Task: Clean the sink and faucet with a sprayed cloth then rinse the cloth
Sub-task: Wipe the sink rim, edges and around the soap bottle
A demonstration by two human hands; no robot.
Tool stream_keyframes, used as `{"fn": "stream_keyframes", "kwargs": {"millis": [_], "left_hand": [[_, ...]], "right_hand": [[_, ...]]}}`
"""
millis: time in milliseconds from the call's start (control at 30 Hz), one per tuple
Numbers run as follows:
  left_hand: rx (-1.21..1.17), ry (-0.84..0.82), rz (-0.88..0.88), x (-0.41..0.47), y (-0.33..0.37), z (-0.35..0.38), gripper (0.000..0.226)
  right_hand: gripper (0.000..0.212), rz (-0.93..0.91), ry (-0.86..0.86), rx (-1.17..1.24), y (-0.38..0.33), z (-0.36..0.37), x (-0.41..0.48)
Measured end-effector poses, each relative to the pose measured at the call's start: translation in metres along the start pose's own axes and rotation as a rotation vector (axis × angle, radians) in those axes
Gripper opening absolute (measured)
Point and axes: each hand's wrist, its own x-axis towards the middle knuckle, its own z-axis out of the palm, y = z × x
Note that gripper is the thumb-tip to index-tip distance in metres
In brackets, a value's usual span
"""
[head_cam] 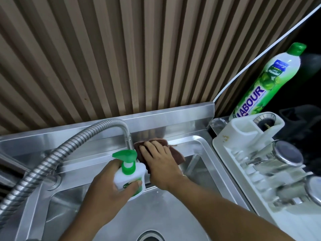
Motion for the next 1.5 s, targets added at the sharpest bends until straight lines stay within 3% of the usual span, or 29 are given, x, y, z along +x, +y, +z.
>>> {"fn": "stream_keyframes", "kwargs": {"millis": [133, 400, 567, 667, 833, 1067, 1133, 1300, 1400, 1500], "left_hand": [[-0.015, -0.016, -0.027, 0.000, 0.001, 0.000, 0.044], [-0.025, -0.023, -0.031, -0.001, 0.002, -0.001, 0.045], [-0.026, -0.020, -0.039, 0.000, 0.001, -0.001, 0.043], [-0.037, -0.021, -0.036, 0.000, 0.003, -0.001, 0.043], [-0.041, -0.010, -0.037, 0.000, 0.001, 0.002, 0.044], [-0.018, 0.003, -0.038, 0.000, 0.005, 0.002, 0.045], [-0.015, 0.002, -0.044, 0.001, 0.004, 0.002, 0.044], [-0.013, -0.009, -0.042, 0.000, 0.003, 0.002, 0.048], [-0.021, -0.009, -0.037, 0.000, 0.001, 0.003, 0.046], [-0.014, -0.012, -0.036, 0.000, -0.001, 0.004, 0.043]], "right_hand": [[0.076, 0.044, -0.030, 0.084, 0.021, 0.004, -0.019], [0.080, 0.785, -0.085, 0.071, 0.075, -0.019, -0.020], [0.085, 0.991, -0.084, 0.145, 0.085, -0.025, 0.014], [0.081, 0.919, 0.047, 0.108, 0.074, -0.011, 0.001], [0.073, 0.591, 0.141, 0.090, 0.032, 0.010, -0.025], [0.052, 0.121, 0.114, 0.078, -0.006, 0.018, -0.028], [0.055, 0.141, 0.084, 0.033, 0.004, 0.012, -0.031], [0.073, 0.527, -0.030, -0.048, 0.053, -0.013, -0.041], [0.082, 0.585, -0.098, -0.040, 0.072, -0.016, -0.052], [0.079, 0.611, -0.028, -0.061, 0.062, -0.006, -0.085]]}}
